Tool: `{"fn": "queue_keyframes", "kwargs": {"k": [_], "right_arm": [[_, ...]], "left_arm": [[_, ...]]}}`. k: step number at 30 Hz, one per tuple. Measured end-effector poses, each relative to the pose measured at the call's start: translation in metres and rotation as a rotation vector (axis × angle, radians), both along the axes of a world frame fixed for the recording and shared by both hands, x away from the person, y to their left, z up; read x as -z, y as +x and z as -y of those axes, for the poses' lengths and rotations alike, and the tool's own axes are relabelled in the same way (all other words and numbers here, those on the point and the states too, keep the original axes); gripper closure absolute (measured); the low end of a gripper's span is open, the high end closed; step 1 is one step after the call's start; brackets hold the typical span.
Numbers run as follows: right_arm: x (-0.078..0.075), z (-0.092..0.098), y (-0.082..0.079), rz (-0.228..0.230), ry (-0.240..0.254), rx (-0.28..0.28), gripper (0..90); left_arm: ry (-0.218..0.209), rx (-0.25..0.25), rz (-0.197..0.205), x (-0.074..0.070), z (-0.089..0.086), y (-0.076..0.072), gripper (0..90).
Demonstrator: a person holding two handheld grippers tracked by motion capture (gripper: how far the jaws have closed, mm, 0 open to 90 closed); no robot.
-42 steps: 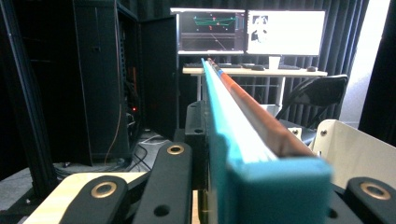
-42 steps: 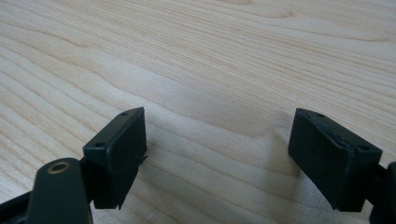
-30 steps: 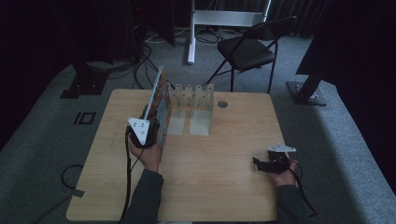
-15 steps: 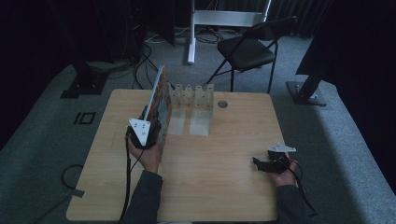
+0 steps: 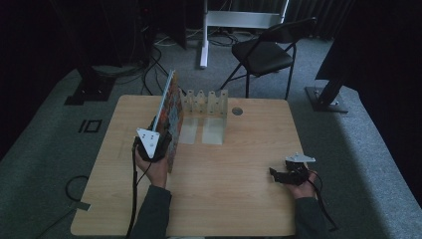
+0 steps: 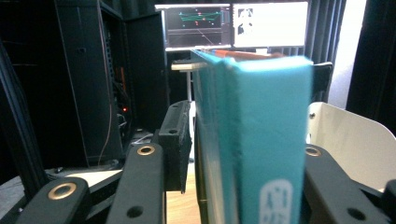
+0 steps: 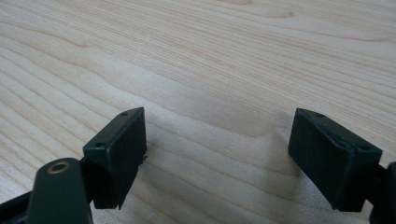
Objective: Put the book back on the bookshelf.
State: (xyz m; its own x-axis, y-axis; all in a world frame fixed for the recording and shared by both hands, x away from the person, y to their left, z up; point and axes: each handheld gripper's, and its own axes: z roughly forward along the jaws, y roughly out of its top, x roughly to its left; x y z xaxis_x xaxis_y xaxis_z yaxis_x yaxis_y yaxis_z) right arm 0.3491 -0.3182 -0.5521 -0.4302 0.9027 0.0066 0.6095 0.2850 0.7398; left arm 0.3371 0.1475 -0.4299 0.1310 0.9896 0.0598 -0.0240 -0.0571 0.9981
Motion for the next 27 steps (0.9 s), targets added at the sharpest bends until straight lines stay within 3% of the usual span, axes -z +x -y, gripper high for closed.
{"fn": "queue_keyframes", "kwargs": {"k": [18, 27], "right_arm": [[0.0000, 0.0001, 0.0001, 0.000, 0.000, -0.001, 18.9], [0.0000, 0.0001, 0.0001, 0.000, -0.001, -0.001, 18.9]], "left_arm": [[0.005, 0.045, -0.047, 0.0049, -0.0062, -0.0069, 60.5], [0.036, 0.073, -0.067, 0.0039, -0.0073, -0.0090, 60.3]]}}
